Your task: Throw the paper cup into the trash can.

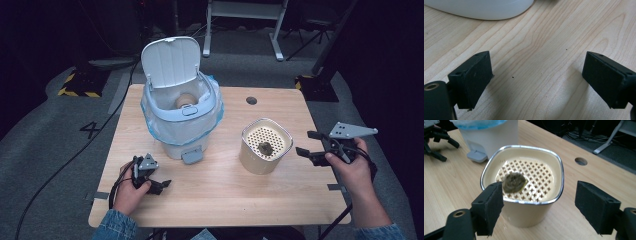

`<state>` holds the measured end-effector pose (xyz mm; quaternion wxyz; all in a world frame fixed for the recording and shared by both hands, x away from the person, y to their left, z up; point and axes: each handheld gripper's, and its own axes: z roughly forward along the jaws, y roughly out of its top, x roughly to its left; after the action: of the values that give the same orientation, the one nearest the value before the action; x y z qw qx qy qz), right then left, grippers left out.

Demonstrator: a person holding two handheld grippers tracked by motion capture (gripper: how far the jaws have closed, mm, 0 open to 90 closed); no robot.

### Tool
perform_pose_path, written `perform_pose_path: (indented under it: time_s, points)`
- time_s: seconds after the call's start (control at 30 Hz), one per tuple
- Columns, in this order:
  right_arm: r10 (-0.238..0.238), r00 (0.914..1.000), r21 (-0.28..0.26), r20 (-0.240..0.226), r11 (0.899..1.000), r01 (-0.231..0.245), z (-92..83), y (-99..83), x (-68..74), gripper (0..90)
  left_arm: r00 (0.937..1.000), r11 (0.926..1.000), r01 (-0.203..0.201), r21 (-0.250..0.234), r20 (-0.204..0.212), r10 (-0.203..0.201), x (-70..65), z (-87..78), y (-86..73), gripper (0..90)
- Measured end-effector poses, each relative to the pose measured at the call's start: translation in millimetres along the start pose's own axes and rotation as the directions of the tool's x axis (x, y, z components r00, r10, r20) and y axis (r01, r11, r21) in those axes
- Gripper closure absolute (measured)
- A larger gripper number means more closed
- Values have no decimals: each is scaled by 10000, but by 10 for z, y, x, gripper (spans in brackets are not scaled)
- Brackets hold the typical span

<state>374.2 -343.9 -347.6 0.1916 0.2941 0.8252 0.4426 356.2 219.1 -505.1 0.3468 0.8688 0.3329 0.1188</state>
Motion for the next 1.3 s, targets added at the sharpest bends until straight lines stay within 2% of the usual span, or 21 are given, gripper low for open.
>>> perform_pose_path:
  time_s: [0.23,0.37,0.7,0.97,1.13,1.17,1.23,1.3]
  points:
    - [641,9977,-31,199,9979,-640,60,-440,7,227,10000,10000,0,0,-1,0,0,0,0,96]
    - [1055,9940,203,281,9942,-1061,122,-680,-8,227,10000,10000,1,-1,0,-1,0,0,0,96]
    - [1708,9836,809,576,9812,-1751,304,-1183,-22,208,10000,10000,3,-1,2,-3,0,0,0,96]
    - [1365,9854,1248,1020,9809,-1488,419,-1369,5,178,10000,10000,4,-1,16,-4,2,1,1,95]
    - [1213,9799,1501,1585,9779,-1453,507,-1472,26,158,10000,10000,-9,7,-20,9,-2,0,1,95]
    - [1237,9775,1604,1711,9754,-1515,527,-1493,29,155,9999,10000,-28,15,-103,28,-7,-2,1,95]
    - [1643,9728,1697,1630,9667,-1917,543,-1509,10,147,9997,9999,134,-11,-203,-134,-24,-4,-4,96]
    - [1609,9732,1714,1644,9669,-1889,544,-1509,11,146,9996,9999,172,-5,-206,-172,-30,-7,-8,96]
